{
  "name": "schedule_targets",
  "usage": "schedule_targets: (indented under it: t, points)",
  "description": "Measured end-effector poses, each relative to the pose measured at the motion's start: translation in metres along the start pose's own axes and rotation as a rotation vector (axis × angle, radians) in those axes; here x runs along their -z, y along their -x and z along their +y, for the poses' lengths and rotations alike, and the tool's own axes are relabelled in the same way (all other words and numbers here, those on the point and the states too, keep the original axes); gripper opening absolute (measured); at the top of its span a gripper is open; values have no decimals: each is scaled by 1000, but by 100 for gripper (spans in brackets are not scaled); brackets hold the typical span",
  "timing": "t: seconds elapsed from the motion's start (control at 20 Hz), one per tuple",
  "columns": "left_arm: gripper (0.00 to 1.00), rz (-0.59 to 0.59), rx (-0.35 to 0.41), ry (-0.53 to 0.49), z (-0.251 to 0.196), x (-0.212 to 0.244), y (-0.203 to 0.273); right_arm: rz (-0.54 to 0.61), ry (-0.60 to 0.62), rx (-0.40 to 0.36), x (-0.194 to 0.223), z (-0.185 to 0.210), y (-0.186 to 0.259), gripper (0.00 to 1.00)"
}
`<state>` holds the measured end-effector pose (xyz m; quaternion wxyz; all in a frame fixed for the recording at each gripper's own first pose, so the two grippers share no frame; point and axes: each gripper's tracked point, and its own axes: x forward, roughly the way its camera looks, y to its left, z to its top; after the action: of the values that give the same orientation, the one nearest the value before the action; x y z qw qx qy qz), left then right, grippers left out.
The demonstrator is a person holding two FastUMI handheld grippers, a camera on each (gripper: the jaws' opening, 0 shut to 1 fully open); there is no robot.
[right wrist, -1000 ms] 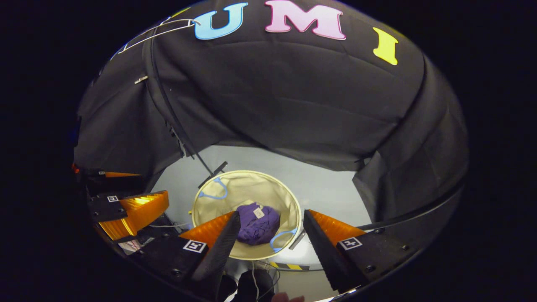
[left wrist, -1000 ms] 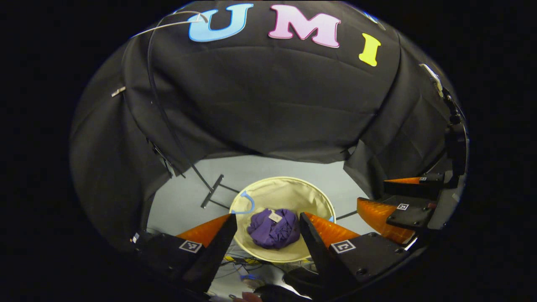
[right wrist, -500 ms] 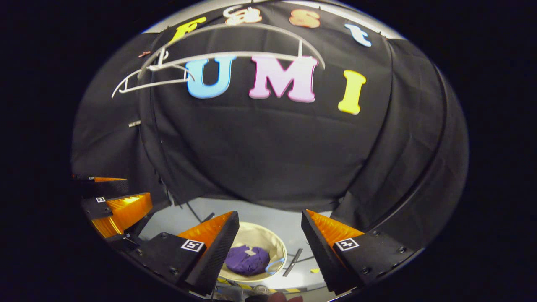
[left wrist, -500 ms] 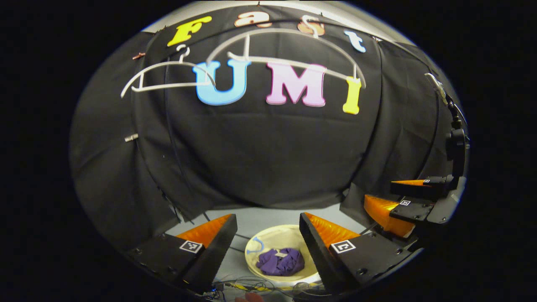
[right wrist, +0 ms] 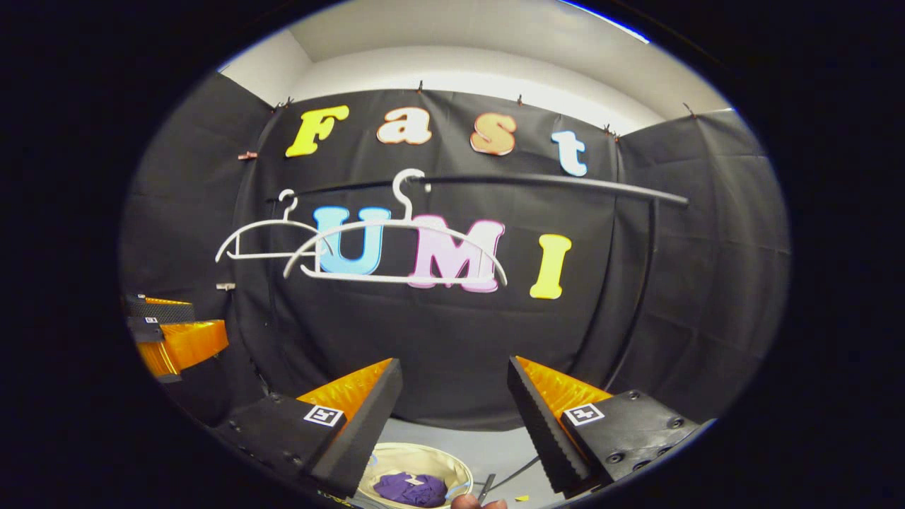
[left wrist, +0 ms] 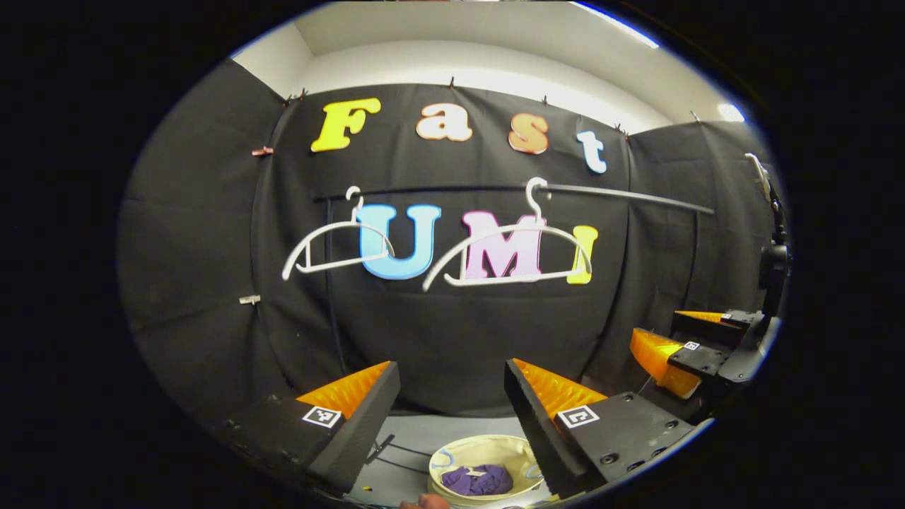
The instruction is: Grasp the clothes on the hanger with both hands and then place them into the laundry hamper below.
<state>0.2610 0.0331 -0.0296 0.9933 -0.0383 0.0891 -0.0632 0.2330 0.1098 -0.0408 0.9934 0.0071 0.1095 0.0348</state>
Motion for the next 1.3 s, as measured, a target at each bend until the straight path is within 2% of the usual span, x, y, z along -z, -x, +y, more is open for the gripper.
schedule_targets:
  t: [0.1,0.15,0.2,0.3,0.4,0.45,0.6,0.65,0.7,0.75,0.85,0.95,1.15,1.2,1.25,1.3]
  points:
    - [92,-38,6,-28,-5,-21,19,-26,-16,5,-15,4,18,96]
    - [95,-43,8,-35,-8,-23,26,-33,-14,6,-20,4,26,96]
    - [92,-46,13,-31,-11,-25,32,-35,-12,6,-22,4,30,98]
    - [92,-56,20,-14,-14,-31,44,-60,-17,4,-33,4,40,97]
    - [92,-63,24,-9,-18,-33,52,-84,-16,-4,-41,2,48,98]
    - [95,-65,26,-10,-20,-30,53,-91,-10,-6,-43,0,51,96]
    - [95,-58,35,-26,-30,-28,53,-92,0,-17,-45,-4,55,99]
    - [92,-55,36,-32,-33,-28,52,-97,-3,-17,-47,-7,54,98]
    - [97,-53,33,-34,-35,-27,52,-94,-8,-16,-45,-9,53,97]
    - [92,-57,36,-33,-37,-28,51,-94,-15,-21,-45,-8,52,97]
    - [92,-68,44,-30,-40,-29,54,-97,-16,-12,-47,-13,49,97]
    - [95,-73,40,-28,-27,-5,64,-105,-11,-12,-50,-15,47,97]
    - [95,-81,15,-12,-26,-6,65,-113,-17,-33,-50,-14,45,97]
    - [92,-85,12,-4,-26,-7,65,-110,-12,-35,-49,-15,43,98]
    - [95,-87,10,-2,-27,-7,65,-107,-12,-39,-48,-14,41,98]
    - [92,-89,7,-4,-28,-7,64,-108,-15,-42,-49,-13,40,97]
